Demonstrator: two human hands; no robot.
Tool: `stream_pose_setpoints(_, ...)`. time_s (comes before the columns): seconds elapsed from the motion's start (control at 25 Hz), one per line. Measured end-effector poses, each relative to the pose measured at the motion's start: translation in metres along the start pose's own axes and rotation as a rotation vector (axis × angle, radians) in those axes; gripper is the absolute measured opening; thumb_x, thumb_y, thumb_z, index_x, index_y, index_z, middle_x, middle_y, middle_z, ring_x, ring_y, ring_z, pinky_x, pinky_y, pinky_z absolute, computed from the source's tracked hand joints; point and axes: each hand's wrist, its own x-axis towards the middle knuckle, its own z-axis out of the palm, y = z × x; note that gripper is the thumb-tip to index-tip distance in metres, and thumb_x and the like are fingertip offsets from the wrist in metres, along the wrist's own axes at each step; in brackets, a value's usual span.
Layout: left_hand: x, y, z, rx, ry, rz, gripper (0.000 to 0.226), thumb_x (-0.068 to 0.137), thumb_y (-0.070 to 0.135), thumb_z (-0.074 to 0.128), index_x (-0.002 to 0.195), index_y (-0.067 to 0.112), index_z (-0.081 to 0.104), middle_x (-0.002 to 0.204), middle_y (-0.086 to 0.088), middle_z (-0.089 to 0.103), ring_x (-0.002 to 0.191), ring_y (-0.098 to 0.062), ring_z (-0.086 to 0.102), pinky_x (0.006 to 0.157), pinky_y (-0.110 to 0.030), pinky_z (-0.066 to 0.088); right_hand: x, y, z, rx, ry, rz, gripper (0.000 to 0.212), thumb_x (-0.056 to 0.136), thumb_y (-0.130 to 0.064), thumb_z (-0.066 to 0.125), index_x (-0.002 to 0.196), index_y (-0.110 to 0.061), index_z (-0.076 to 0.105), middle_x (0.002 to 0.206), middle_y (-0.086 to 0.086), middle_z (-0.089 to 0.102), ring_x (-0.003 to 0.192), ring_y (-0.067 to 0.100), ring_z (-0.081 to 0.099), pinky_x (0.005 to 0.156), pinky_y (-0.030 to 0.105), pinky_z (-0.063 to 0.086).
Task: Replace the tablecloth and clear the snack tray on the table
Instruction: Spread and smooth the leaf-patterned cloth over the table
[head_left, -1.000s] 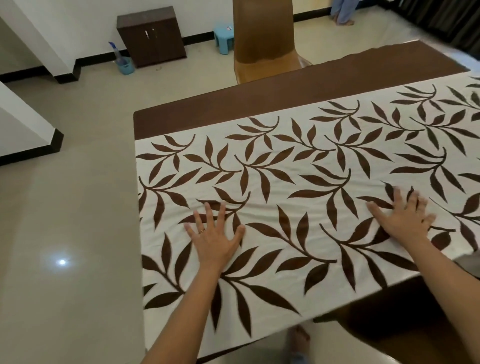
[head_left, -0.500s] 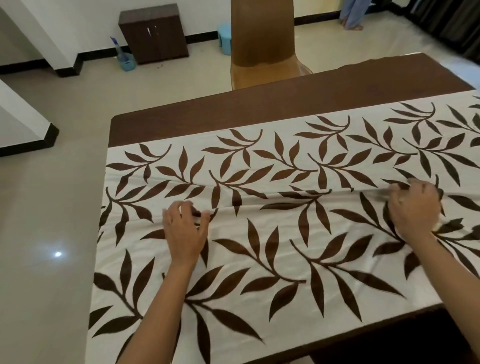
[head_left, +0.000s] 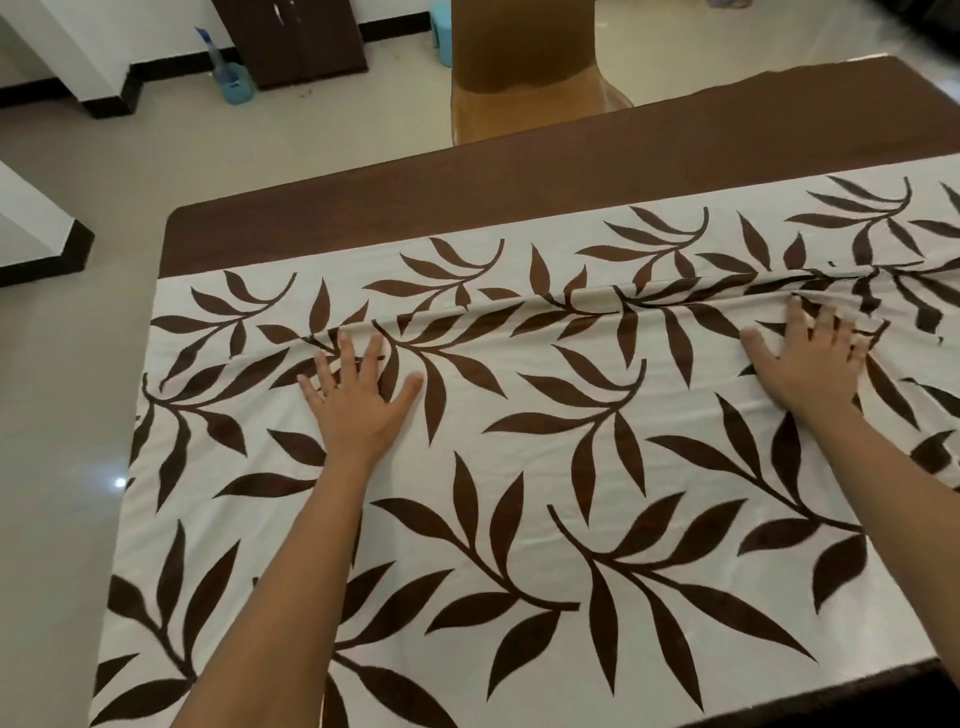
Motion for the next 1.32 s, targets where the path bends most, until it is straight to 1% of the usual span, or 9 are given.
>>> stream_pose_setpoints(0.32, 0.024, 0.002, -0.008, -0.012, -0.016, -0.016, 0.081, 0.083, 0.081, 0.023, 0.151, 0.040, 0.011, 0.162, 0.001, -0.002, 0.148, -0.032, -0.006, 0.114, -0.057, -0.006, 0.022, -0.016, 0.004, 0.009, 0.052, -0.068, 0.089, 0.084, -0.072, 0.015, 0.151, -0.015, 0.019, 0.157, 0.022, 0.011, 0.145, 0.037, 0.007, 0.117, 0.054, 0.002)
stream_pose_setpoints(0.4, 0.021, 0.008, -0.009, -0.003, -0.006, -0.076, 0.077, 0.085, 0.078, 0.025, 0.149, 0.035, 0.023, 0.162, -0.004, 0.004, 0.148, -0.034, -0.004, 0.113, -0.061, -0.005, 0.015, -0.013, 0.001, 0.064, 0.050, -0.107, 0.085, 0.086, -0.068, 0.023, 0.152, -0.014, 0.018, 0.158, 0.020, 0.011, 0.146, 0.034, 0.005, 0.118, 0.051, 0.002)
stream_pose_setpoints(0.48, 0.014, 0.030, -0.013, -0.011, 0.113, -0.110, 0.070, 0.089, 0.069, 0.030, 0.136, 0.020, 0.045, 0.156, -0.017, 0.020, 0.146, -0.037, 0.006, 0.113, -0.065, 0.002, 0.006, -0.011, -0.002, 0.100, 0.141, -0.173, 0.078, 0.088, -0.059, 0.033, 0.150, -0.012, 0.022, 0.158, 0.018, 0.012, 0.147, 0.031, 0.003, 0.118, 0.048, 0.001)
stream_pose_setpoints(0.56, 0.014, 0.064, -0.016, -0.092, 0.248, 0.032, 0.057, 0.094, 0.055, 0.038, 0.124, 0.009, 0.052, 0.144, -0.022, 0.035, 0.141, -0.037, 0.021, 0.114, -0.062, 0.015, 0.005, -0.016, -0.008, 0.105, 0.186, -0.239, 0.070, 0.093, -0.049, 0.038, 0.151, -0.014, 0.019, 0.159, 0.016, 0.009, 0.148, 0.028, -0.001, 0.119, 0.046, -0.002)
stream_pose_setpoints(0.68, 0.033, 0.116, -0.013, -0.242, 0.133, 0.277, 0.057, 0.096, 0.052, 0.038, 0.139, 0.015, 0.042, 0.148, -0.018, 0.035, 0.141, -0.036, 0.025, 0.117, -0.055, 0.016, 0.022, -0.033, -0.011, 0.094, 0.122, -0.254, 0.063, 0.098, -0.047, 0.030, 0.153, -0.021, 0.016, 0.160, 0.013, 0.007, 0.148, 0.028, -0.002, 0.117, 0.050, -0.004)
stream_pose_setpoints(0.76, 0.050, 0.138, -0.002, -0.151, -0.049, 0.272, 0.067, 0.094, 0.061, 0.033, 0.151, 0.027, 0.022, 0.160, -0.012, 0.014, 0.147, -0.035, 0.007, 0.118, -0.053, 0.005, 0.034, -0.046, -0.005, 0.038, 0.044, -0.220, 0.064, 0.097, -0.053, 0.024, 0.153, -0.022, 0.015, 0.160, 0.013, 0.008, 0.147, 0.030, 0.001, 0.116, 0.054, -0.003)
stream_pose_setpoints(0.84, 0.063, 0.146, 0.013, -0.003, -0.124, 0.254, 0.075, 0.090, 0.070, 0.026, 0.153, 0.033, 0.008, 0.162, -0.007, 0.000, 0.148, -0.034, -0.004, 0.116, -0.054, -0.003, 0.041, -0.058, 0.005, 0.001, 0.007, -0.182, 0.068, 0.095, -0.059, 0.023, 0.153, -0.024, 0.014, 0.160, 0.011, 0.007, 0.147, 0.031, 0.001, 0.115, 0.055, -0.003)
stream_pose_setpoints(1.0, 0.082, 0.147, 0.023, 0.028, -0.011, 0.215, 0.080, 0.086, 0.077, 0.018, 0.153, 0.035, 0.008, 0.162, -0.004, -0.001, 0.148, -0.033, -0.004, 0.116, -0.056, -0.005, 0.062, -0.074, 0.008, 0.002, 0.039, -0.186, 0.071, 0.092, -0.063, 0.024, 0.153, -0.027, 0.015, 0.160, 0.009, 0.007, 0.148, 0.030, -0.001, 0.115, 0.055, -0.004)
stream_pose_setpoints(1.32, 0.121, 0.153, 0.024, -0.027, 0.069, 0.153, 0.077, 0.087, 0.075, 0.022, 0.152, 0.034, 0.014, 0.162, -0.003, 0.004, 0.148, -0.031, -0.002, 0.117, -0.055, -0.003, 0.119, -0.101, 0.012, -0.005, 0.087, -0.259, 0.070, 0.091, -0.063, 0.026, 0.152, -0.028, 0.018, 0.160, 0.007, 0.010, 0.148, 0.028, 0.003, 0.117, 0.053, 0.000)
